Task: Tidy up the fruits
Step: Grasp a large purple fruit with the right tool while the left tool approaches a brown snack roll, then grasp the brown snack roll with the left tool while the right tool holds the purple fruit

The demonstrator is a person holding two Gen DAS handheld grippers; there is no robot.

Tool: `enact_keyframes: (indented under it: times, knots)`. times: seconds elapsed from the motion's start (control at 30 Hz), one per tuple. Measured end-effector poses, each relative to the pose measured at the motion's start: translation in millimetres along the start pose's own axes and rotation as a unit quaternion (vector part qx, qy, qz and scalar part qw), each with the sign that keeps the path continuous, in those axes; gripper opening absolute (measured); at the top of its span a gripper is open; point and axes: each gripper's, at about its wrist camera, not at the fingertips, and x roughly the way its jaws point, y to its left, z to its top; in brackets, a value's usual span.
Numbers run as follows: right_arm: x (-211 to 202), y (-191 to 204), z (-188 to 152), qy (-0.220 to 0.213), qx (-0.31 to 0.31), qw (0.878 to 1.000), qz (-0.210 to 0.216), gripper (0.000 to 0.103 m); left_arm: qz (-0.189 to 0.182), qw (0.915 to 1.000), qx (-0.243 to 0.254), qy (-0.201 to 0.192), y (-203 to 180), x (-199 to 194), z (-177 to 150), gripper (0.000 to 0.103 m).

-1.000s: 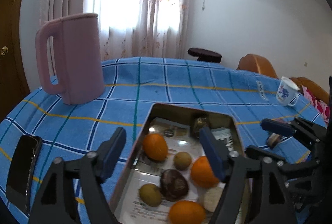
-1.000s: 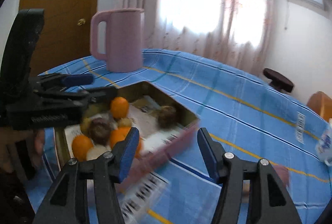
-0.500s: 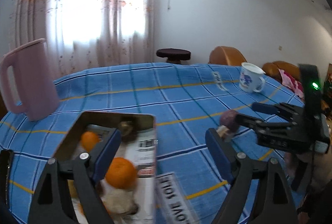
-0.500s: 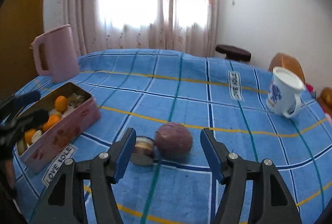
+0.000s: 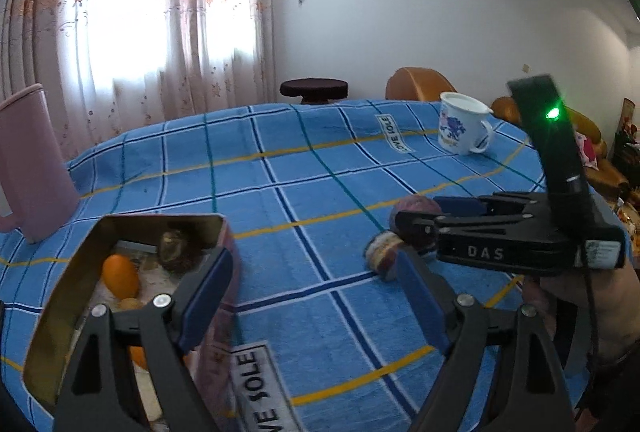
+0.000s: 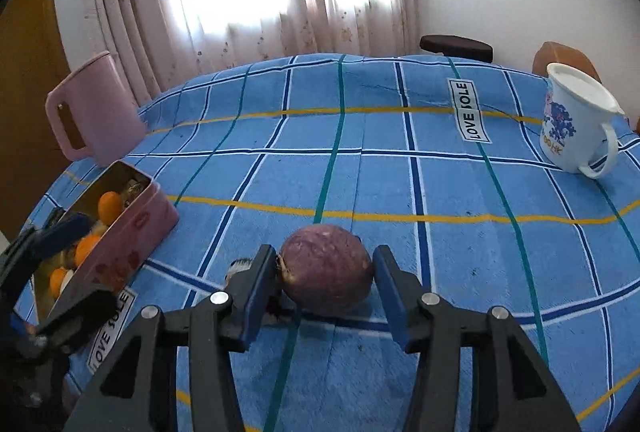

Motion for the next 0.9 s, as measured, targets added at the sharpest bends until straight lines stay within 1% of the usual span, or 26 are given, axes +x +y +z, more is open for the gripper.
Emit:
enact_keyframes:
  times: [0.13,0.27,0.4,0.5,0.67,0.73,0.8,0.87,0.9]
  knots:
    - [-23.3,1.4,-9.3,-0.032,-0.015,0.999,-0.033,0.051,-0.008,0.9999,0.01,0.004,-10.7,3.4,-0.4,0.086]
    - [-38.5,-7.0,-16.0,-0.047,-0.005,0.998,-0.038,0.052,-0.012,0.9998,0.013,0.008,-17.7,9.1,3.2,0.086]
    - [-51.4,-18.8,-22.0,-0.059,0.013,0.997,-0.044,0.052,-0.023,0.9993,0.015,0.024,-24.1,21.5,6.5,0.086]
    - [-56.6,-26.6,-23.7,-0.064,0.023,0.997,-0.043,0.052,-0.035,0.9984,0.021,0.039,-31.1,30.5,8.4,0.086]
    - [-58.1,-25.7,-23.6,-0.067,0.02,0.997,-0.039,0.052,-0.057,0.9954,0.021,0.075,-41.3,52.0,12.2,0.083]
    - [-58.8,-25.2,-23.9,-0.069,0.018,0.997,-0.039,0.052,-0.058,0.9936,0.019,0.095,-44.1,63.9,14.0,0.075]
    - [-58.4,-24.8,-23.9,-0.07,0.019,0.997,-0.038,0.052,-0.064,0.9919,0.02,0.108,-46.4,72.8,15.4,0.072]
    - [-58.8,-25.2,-24.2,-0.071,0.02,0.997,-0.036,0.052,-0.07,0.9898,0.015,0.124,-46.2,81.0,15.6,0.062]
    - [-59.1,-25.5,-24.3,-0.071,0.021,0.997,-0.035,0.052,-0.072,0.9886,0.015,0.131,-46.4,84.2,15.0,0.052]
